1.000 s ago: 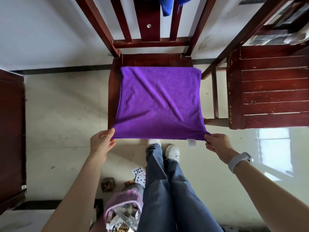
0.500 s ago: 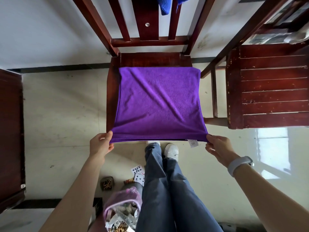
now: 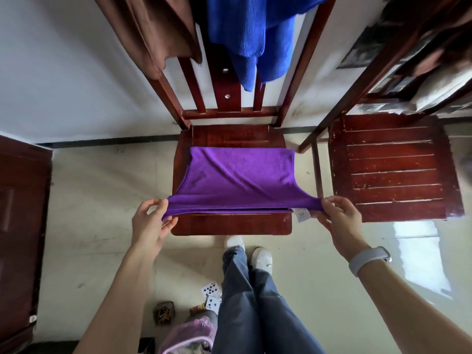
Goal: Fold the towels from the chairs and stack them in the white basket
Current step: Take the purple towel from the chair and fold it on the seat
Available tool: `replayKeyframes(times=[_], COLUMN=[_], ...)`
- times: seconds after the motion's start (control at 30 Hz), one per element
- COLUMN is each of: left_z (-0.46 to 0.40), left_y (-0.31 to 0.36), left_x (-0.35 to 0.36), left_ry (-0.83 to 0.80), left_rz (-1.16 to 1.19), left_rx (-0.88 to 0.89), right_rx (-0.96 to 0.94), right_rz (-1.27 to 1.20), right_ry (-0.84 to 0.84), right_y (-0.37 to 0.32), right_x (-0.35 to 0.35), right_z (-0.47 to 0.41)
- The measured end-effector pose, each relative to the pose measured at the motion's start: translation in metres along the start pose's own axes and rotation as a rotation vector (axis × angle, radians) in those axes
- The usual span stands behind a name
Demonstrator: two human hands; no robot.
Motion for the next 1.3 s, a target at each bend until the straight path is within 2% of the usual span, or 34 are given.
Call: replayKeyframes(times=[0.13,0.23,0.3,0.43,0.53,0.6,0.73,0.83,1.0,1.3], left_z=[0.012,0.020,0.023,0.019,0.013,0.044,0.048,0.050,0.049,0.040], left_y=[0.064,0.099,0.112,0.119,0.135,0.173,0.181,0.182,0.171,0.158], left_x=[0.010,0.011,0.011,0.011,0.011,-0.013,-0.013,-0.019,-0.024,-0.033], left_ry=[-0.101,-0.197,-0.293,-0.367,-0.287,-0.276,-0.270,-0.224,-0.260,-0.334], left_rz=[0.201,0.254,0.242,0.052,-0.096,-0.139,-0.375,-0.436,-0.399,-0.418], left_rx=[0.078,0.099,0.104,0.216,0.391,0.524,0.732,0.835,0.707,0.685], right_rx=[-0.043,-0.048,-0.106,-0.326,-0.470,-0.595,-0.701,-0.729,-0.663,-0.709], right_rz=[-0.073,-0.147,-0.079,0.196,0.308,0.344,0.488,0.474,0.390,0.486], right_ry=[-0.111,-0.234,-0.254,-0.111,-0.048,0.020,0.066,0.057,-0.048,-0.056], right_y=[-0.054,-0.088,-0.101,-0.113,-0.136,-0.156,-0.165,-0.168,-0.159,-0.159], right_x=[0.005,0.007,0.007,0.006,0.006,-0.007,-0.011,-0.012,-0.008,-0.012], right_z=[0.022,0.043,0.047,0.046,0.053,0.109,0.118,0.122,0.124,0.128])
Point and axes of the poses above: each hand's wrist, its own z-axis away from the middle knuckle, its own x-axis out of the palm, y = z × x, the point moved 6 cm from there along -z, towards the middle knuckle, and after that the axes turned 10 degrees about x, right-handed, at the moved point
